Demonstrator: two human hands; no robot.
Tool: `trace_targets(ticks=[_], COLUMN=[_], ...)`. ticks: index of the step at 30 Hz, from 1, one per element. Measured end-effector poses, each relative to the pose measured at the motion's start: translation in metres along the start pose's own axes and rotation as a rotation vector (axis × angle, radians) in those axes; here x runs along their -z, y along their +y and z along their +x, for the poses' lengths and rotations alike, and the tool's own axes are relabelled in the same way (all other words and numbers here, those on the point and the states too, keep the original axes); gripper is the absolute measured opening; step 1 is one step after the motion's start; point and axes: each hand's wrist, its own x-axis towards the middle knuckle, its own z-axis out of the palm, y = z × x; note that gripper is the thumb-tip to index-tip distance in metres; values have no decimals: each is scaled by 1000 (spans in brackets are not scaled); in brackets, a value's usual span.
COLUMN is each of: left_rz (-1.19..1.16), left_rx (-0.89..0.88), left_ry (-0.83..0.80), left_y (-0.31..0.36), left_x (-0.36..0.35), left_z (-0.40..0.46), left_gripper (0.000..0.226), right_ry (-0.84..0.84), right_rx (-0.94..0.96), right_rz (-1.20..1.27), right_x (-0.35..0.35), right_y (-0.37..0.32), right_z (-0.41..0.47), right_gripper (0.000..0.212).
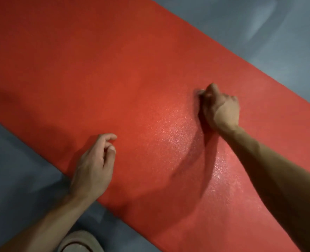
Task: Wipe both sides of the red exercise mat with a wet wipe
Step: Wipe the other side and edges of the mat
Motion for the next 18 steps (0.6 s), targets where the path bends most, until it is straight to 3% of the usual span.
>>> trace_targets(ticks=[1,3,8,10,12,14,16,18], left_rz=[9,23,23,2,-28,-50,-60,-62], left_rx=[1,-1,6,5,-6,-19,-46,-62], left_ry=[-2,0,11,17,31,11,-13,-24], left_y=[0,1,5,9,14,18,22,24], left_x=[-1,-3,-6,-6,-10,-15,-19,-20], left_z=[1,5,14,18,25,31,35,42], left_gripper=[27,28,30,29,29,27,25,23], right_ry=[14,-11,-215,-217,-112,24,52,68], right_rx=[-99,-77,554,649,444,115,-221,-333], right_rz=[10,52,130,126,89,-17,-65,8], right_x=[0,-3,-2,0,0,0,8,7], right_y=[5,-14,-93,-76,-36,23,66,62], right_z=[6,1,-62,-59,-30,6,25,27], right_gripper=[21,16,11,9,16,24,22,18])
